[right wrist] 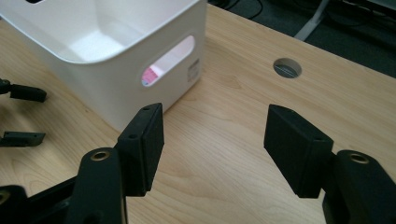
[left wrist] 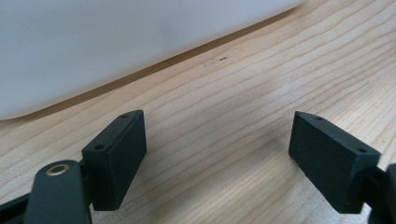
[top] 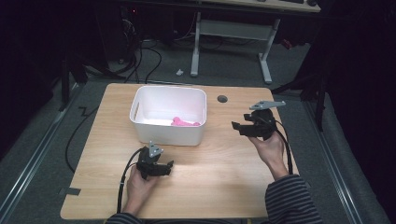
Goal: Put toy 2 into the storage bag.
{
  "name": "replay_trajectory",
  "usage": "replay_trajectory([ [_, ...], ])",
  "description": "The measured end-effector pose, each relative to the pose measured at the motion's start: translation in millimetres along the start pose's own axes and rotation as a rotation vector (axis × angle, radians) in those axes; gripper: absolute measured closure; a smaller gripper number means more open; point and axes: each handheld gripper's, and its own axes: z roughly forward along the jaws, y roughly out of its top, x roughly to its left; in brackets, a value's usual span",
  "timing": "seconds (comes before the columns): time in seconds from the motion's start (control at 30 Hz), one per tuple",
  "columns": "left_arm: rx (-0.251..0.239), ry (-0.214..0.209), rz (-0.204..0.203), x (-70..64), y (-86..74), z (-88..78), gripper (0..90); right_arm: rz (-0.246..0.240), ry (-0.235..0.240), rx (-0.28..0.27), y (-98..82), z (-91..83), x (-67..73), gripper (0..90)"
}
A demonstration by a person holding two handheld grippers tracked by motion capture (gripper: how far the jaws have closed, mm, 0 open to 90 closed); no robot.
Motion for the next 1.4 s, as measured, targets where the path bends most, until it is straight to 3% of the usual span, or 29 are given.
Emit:
replay_trajectory([
  [0.23, 0.0, 0.0, 0.0, -0.1, 0.0, 0.0, 19.4, 0.046, -0.036, 0.003, -25.4, -9.8, -15.5, 39.3],
  [0.33, 0.0, 0.0, -0.001, 0.0, 0.0, 0.0, 19.4, 0.061, -0.047, 0.011, -36.4, -10.9, -18.7, 39.8],
  [0.4, -0.001, 0.0, -0.001, -0.1, 0.0, 0.0, 19.4, 0.062, -0.081, 0.012, -44.7, -10.5, -18.9, 40.4],
  [0.47, -0.001, 0.0, -0.001, -0.1, 0.0, 0.1, 19.4, 0.073, -0.077, 0.03, -52.6, -7.9, -19.9, 40.7],
  [0.6, 0.0, 0.0, -0.001, -0.1, 0.0, 0.0, 19.4, 0.071, -0.097, 0.05, -70.9, 1.9, -18.9, 40.6],
  [0.9, 0.0, 0.001, -0.001, -0.1, 0.0, 0.0, 19.4, 0.147, -0.085, 0.104, -124.3, 40.8, -23.8, 39.0],
  [1.03, 0.0, 0.001, 0.0, 0.0, 0.0, 0.0, 19.4, 0.144, -0.12, 0.13, -141.1, 54.9, -23.3, 37.3],
  [1.23, 0.0, 0.001, -0.001, -0.2, -0.1, 0.0, 19.4, 0.1, -0.142, 0.054, -152.6, 57.9, -17.5, 33.1],
  [1.4, 0.0, 0.001, -0.001, -0.2, 0.0, -0.1, 19.4, 0.095, -0.135, 0.057, -153.5, 57.2, -15.9, 30.0],
])
